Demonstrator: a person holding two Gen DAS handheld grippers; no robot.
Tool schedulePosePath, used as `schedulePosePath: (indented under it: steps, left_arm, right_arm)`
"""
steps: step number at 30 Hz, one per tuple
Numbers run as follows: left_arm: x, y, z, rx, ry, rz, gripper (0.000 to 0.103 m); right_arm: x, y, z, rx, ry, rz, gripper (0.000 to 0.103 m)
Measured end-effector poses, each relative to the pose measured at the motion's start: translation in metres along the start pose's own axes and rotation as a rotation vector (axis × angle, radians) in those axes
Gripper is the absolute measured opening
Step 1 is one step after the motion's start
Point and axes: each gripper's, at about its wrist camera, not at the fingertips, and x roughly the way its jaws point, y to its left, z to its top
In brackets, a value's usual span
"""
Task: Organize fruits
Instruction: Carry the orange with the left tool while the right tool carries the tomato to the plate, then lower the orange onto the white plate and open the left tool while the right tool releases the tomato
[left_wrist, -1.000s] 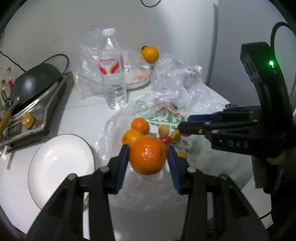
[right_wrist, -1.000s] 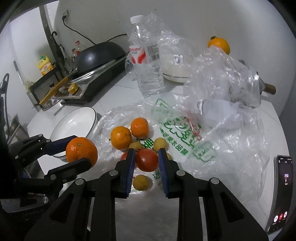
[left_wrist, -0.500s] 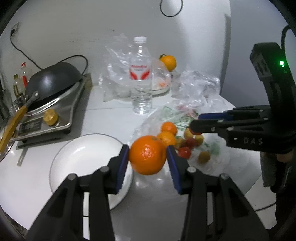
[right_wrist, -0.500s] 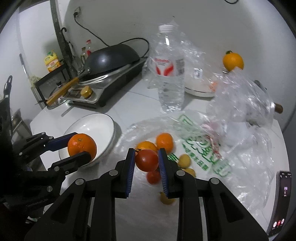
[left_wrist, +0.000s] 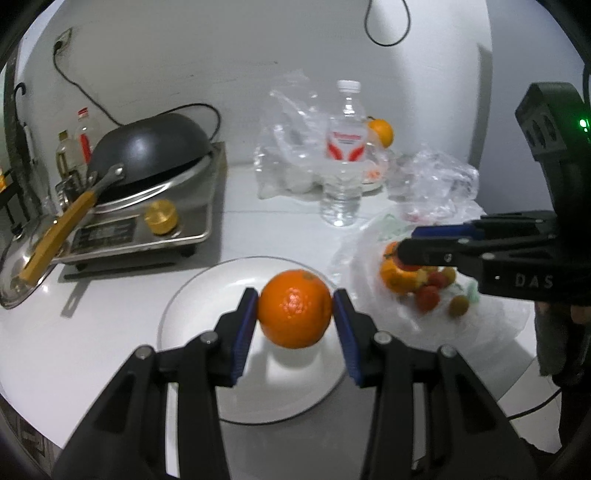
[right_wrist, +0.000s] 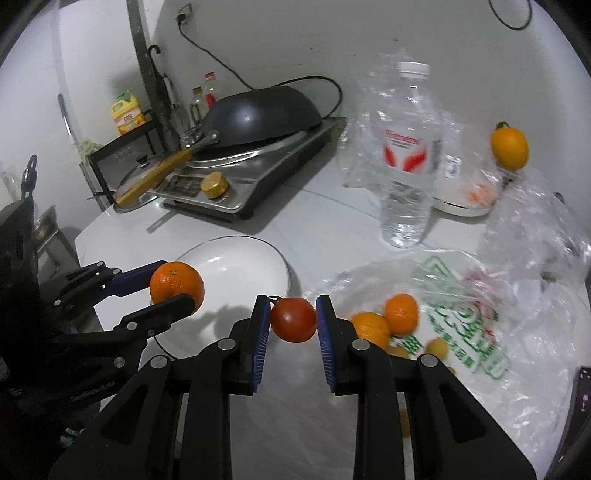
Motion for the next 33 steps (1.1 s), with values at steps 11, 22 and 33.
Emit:
schedulePosePath:
  steps: [11, 22, 33]
  left_arm:
    - [0.010, 0.049, -0.010, -0.041, 0.023, 0.056, 0.043]
    - [0.036, 0.076, -0.020, -0.062, 0.064, 0.071, 0.043]
    - [0.055, 0.081, -0.020, -0.043, 0.106, 0.051, 0.043]
  right_arm:
    - [0.036, 0.037, 0.018, -0.045, 0.027, 0.035, 0.027]
    - [0.070, 0.051, 0.030, -0.065, 0.064, 0.057, 0.027]
    - [0.100, 0.055, 0.036, -0.067, 0.098, 0.076, 0.027]
